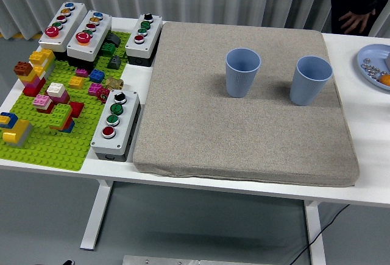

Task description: Pick cup pour cup place

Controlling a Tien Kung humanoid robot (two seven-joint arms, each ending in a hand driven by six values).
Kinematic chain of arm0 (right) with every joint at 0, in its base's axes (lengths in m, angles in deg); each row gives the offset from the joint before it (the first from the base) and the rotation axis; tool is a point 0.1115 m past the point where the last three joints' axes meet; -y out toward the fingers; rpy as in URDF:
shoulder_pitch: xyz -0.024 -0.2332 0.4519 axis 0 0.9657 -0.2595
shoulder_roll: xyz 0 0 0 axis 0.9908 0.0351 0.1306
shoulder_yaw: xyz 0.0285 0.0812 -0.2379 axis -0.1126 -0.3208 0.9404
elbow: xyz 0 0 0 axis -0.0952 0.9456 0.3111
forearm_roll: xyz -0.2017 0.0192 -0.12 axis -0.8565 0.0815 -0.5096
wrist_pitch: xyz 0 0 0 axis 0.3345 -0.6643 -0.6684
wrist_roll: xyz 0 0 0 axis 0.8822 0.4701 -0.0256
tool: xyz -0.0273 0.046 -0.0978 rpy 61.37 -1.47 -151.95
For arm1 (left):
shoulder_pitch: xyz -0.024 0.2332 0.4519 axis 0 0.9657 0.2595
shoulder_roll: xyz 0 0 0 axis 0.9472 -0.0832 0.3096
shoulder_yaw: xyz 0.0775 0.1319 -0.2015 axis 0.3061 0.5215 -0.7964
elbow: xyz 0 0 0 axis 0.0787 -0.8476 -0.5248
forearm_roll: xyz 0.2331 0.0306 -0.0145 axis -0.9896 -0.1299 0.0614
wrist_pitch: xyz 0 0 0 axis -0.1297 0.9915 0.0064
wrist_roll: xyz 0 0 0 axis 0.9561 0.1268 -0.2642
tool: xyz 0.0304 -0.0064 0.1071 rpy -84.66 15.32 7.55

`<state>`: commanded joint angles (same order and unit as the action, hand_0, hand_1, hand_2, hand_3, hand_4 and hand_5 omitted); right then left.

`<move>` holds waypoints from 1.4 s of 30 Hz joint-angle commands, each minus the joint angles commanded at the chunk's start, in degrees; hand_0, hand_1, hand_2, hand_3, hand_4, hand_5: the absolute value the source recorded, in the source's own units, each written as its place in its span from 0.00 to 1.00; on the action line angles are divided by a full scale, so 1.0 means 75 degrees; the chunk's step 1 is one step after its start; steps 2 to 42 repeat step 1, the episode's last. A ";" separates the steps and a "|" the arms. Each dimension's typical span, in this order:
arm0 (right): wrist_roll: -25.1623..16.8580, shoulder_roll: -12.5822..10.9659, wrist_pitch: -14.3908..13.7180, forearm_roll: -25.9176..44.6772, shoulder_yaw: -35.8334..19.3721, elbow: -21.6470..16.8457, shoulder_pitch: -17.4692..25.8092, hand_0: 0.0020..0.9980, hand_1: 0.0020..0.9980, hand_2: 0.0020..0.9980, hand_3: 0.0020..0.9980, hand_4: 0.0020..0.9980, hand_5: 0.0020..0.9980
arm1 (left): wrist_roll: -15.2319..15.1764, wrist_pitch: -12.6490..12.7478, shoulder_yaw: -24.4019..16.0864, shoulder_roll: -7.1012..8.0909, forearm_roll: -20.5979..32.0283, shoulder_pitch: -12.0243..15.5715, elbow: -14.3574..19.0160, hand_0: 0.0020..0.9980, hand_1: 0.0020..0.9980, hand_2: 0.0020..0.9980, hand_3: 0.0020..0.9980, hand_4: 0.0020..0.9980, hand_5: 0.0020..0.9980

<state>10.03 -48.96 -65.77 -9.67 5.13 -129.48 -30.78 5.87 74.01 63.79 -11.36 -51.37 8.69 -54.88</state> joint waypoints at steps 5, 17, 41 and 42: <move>0.0001 -0.0001 -0.0001 0.0000 -0.0001 -0.0001 -0.0001 0.92 0.80 0.79 0.79 0.78 0.92 | 0.0002 0.0000 -0.0007 0.0000 -0.0005 0.0001 0.0000 0.78 0.79 0.85 0.73 0.52 0.98; 0.0001 -0.0001 -0.0001 0.0000 -0.0001 -0.0001 -0.0001 0.92 0.80 0.79 0.79 0.78 0.92 | 0.0002 0.0000 -0.0007 0.0000 -0.0005 0.0001 0.0000 0.78 0.79 0.85 0.73 0.52 0.98; 0.0001 -0.0001 -0.0001 0.0000 -0.0001 -0.0001 -0.0001 0.92 0.80 0.79 0.79 0.78 0.92 | 0.0002 0.0000 -0.0007 0.0000 -0.0005 0.0001 0.0000 0.78 0.79 0.85 0.73 0.52 0.98; 0.0001 -0.0001 -0.0001 0.0000 -0.0001 -0.0001 -0.0001 0.92 0.80 0.79 0.79 0.78 0.92 | 0.0002 0.0000 -0.0007 0.0000 -0.0005 0.0001 0.0000 0.78 0.79 0.85 0.73 0.52 0.98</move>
